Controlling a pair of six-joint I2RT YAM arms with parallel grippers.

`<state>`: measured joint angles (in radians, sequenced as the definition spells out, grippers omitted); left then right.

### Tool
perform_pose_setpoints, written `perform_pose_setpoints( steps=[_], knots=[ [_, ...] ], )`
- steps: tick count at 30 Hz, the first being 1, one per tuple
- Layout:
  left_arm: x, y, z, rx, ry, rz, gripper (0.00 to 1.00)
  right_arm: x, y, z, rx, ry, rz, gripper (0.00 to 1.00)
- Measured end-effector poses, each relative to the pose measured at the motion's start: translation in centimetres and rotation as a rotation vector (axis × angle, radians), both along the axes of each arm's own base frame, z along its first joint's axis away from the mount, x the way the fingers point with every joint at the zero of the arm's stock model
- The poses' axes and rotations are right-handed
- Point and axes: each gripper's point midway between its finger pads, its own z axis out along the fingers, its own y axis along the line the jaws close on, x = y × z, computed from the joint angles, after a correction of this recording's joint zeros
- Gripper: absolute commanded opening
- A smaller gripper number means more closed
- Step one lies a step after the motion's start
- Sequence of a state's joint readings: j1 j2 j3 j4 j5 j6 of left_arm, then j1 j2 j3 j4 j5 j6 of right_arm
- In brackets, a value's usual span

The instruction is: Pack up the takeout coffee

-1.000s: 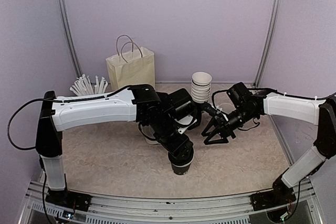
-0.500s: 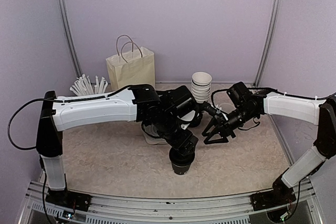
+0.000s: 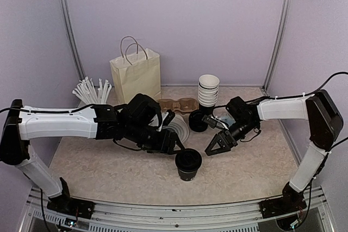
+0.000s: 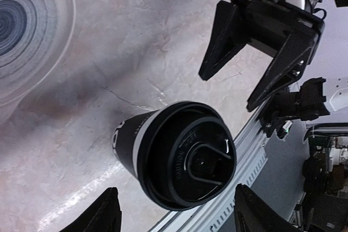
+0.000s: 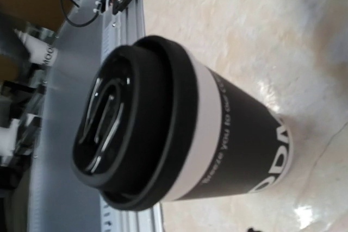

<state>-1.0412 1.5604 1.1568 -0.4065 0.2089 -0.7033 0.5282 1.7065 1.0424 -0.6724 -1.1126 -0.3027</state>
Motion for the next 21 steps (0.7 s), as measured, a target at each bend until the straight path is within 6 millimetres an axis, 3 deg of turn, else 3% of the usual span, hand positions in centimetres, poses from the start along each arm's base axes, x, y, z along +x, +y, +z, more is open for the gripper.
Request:
perform_pose_setpoints(
  steps=[5,8,21],
  knots=[
    [0.1,-1.5,0.0,-0.079,0.031,-0.003,0.63,0.0,0.7,0.0,0.009,0.055,0.011,0.58],
    [0.4,-2.0,-0.2,-0.096,0.042,-0.002,0.61,0.0,1.3,0.3,0.021,0.061,0.027,0.53],
    [0.7,-1.9,-3.6,-0.047,0.092,0.001,0.52,0.2,2.0,-1.2,0.003,0.136,0.040,0.47]
  ],
)
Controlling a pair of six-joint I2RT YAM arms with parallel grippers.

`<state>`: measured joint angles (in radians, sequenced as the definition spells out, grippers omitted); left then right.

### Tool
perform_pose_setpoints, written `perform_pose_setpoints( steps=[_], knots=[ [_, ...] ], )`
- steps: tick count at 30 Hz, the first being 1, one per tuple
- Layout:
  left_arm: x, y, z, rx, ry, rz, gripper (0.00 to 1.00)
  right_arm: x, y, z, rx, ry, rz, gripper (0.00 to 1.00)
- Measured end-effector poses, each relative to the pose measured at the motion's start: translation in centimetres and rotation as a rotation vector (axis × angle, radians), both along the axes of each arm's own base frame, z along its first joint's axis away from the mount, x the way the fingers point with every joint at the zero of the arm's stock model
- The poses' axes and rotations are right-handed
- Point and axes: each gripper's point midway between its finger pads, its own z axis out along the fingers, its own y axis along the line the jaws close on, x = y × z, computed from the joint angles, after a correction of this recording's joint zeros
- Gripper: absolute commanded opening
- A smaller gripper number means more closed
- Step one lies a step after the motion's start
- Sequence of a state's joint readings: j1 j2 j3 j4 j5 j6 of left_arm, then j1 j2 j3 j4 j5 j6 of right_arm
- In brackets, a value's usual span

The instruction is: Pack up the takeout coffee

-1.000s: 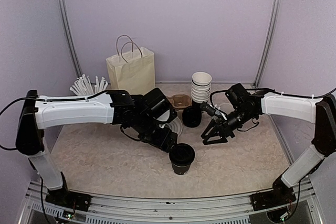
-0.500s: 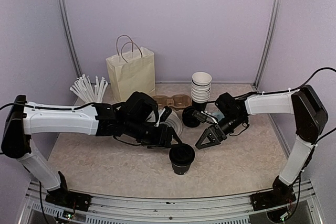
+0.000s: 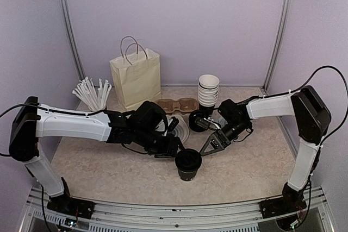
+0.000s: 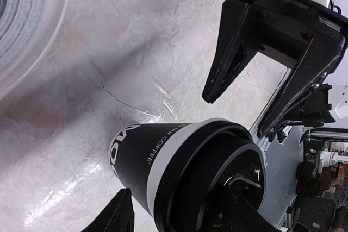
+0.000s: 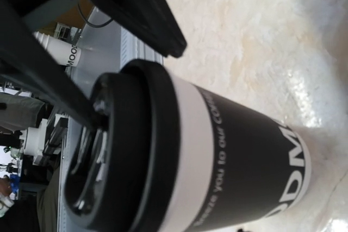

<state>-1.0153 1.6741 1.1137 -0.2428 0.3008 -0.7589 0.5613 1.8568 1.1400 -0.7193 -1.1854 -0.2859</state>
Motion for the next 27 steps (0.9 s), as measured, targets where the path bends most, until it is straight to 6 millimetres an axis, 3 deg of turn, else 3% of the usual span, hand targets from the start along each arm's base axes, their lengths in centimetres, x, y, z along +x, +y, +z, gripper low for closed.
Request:
perform_pose_setpoints(
  steps=[8,16,23,27],
  knots=[
    [0.0,-0.1,-0.6,-0.030,-0.001,-0.005,0.49,-0.1,0.1,-0.7,-0.025,0.018,0.003,0.48],
    [-0.1,-0.3,-0.8,-0.067,-0.004,-0.003,0.47,-0.4,0.4,-1.0,-0.037,0.051,0.013,0.59],
    [-0.1,-0.4,-0.8,-0.076,-0.004,0.000,0.46,-1.1,0.6,-0.9,-0.038,0.073,0.028,0.36],
    [-0.1,-0.4,-1.2,-0.084,0.002,0.009,0.44,-1.3,0.6,-0.9,-0.065,0.112,0.017,0.32]
  ],
)
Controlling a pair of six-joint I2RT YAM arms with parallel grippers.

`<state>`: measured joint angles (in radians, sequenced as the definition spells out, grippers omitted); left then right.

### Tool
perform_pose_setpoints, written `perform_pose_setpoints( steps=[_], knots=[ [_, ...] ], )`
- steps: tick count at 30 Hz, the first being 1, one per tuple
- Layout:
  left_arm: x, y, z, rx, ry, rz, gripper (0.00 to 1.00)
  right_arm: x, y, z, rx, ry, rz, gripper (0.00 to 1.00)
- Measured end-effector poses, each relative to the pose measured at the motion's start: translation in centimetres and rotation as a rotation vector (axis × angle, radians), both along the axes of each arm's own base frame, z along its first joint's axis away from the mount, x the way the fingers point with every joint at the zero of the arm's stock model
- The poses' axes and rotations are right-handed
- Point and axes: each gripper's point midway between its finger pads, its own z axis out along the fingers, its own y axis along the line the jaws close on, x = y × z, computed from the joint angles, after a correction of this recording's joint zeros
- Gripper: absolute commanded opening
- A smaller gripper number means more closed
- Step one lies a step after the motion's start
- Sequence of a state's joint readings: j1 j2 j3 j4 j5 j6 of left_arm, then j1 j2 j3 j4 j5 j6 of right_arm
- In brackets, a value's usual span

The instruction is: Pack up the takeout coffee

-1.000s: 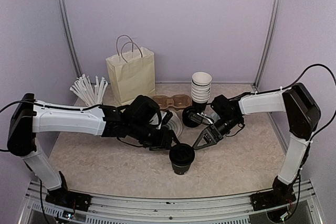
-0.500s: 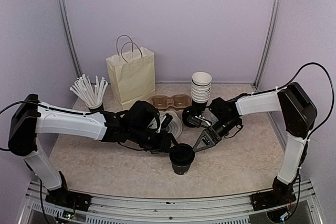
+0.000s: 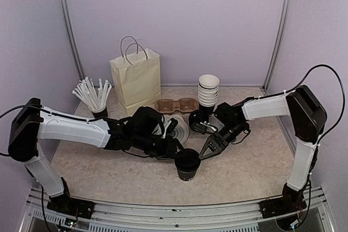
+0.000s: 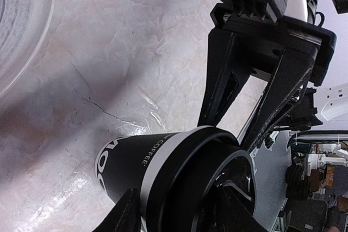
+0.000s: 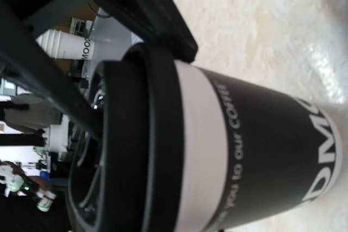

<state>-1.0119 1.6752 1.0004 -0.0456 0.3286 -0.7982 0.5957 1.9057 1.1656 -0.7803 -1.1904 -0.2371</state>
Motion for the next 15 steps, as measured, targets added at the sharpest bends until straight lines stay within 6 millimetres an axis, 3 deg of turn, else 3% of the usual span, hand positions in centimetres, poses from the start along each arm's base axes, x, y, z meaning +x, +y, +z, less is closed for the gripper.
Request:
perform_pose_setpoints(
  steps=[15],
  knots=[
    [0.20,-0.18,-0.28,-0.017,0.012,0.022,0.43,0.43,-0.23,-0.10,-0.120,0.006,-0.019,0.25]
  ],
)
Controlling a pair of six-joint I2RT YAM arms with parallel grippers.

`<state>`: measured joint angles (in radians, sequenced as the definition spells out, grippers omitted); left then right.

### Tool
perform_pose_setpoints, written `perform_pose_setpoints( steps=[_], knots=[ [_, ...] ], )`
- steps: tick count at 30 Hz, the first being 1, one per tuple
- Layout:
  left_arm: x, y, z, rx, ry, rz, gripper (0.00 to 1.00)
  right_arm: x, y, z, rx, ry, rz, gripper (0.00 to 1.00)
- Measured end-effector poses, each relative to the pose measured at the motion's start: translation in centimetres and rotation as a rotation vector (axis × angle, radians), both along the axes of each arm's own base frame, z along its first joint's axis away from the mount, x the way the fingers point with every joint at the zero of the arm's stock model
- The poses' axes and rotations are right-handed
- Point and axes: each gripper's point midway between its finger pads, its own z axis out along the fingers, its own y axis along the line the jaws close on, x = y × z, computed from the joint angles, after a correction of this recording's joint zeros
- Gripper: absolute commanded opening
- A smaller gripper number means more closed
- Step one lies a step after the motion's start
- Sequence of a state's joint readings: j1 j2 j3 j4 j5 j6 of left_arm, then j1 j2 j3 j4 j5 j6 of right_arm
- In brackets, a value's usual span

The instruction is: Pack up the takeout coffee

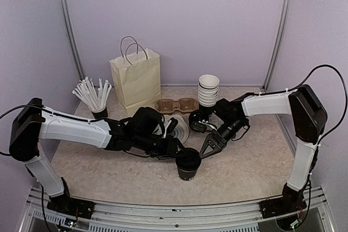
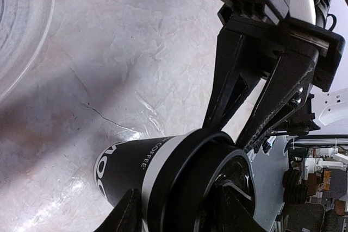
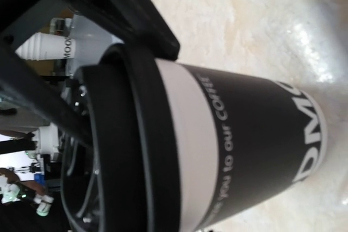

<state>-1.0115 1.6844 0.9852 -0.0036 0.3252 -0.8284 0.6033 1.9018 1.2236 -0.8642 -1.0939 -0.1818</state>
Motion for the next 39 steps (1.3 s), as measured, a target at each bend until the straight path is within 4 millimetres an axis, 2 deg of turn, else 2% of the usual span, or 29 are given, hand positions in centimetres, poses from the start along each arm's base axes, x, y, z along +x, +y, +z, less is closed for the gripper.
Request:
perform_pose_setpoints(
  steps=[7,12,19,25,28,32,36,39],
  knots=[
    [-0.1,-0.8,0.4,0.028,-0.025,0.013,0.49,1.5,0.0,0.5,-0.045,-0.091,0.011,0.26],
    [-1.1,-1.8,1.0,0.070,-0.057,0.005,0.56,3.1,0.6,0.9,-0.013,-0.219,0.025,0.32],
    [-1.4,-1.4,1.0,0.146,-0.081,0.012,0.68,4.3,0.2,0.5,-0.035,-0.352,0.043,0.41],
    [-1.0,-2.0,2.6,0.140,-0.107,0.018,0.73,4.8,-0.2,1.9,-0.032,-0.431,0.040,0.50],
    [-0.6,-2.4,3.7,0.122,-0.128,0.024,0.72,5.0,-0.7,3.1,-0.024,-0.470,0.027,0.52],
    [-0.1,-1.9,4.1,0.127,-0.130,0.050,0.62,4.6,-1.8,4.4,-0.012,-0.508,0.007,0.54],
    [0.2,-0.1,3.3,0.129,-0.084,0.101,0.52,3.0,-2.9,4.0,-0.015,-0.483,0.012,0.57],
    [0.1,1.7,2.0,0.143,-0.030,0.132,0.50,1.5,-3.5,3.0,-0.016,-0.421,0.026,0.57]
  ],
)
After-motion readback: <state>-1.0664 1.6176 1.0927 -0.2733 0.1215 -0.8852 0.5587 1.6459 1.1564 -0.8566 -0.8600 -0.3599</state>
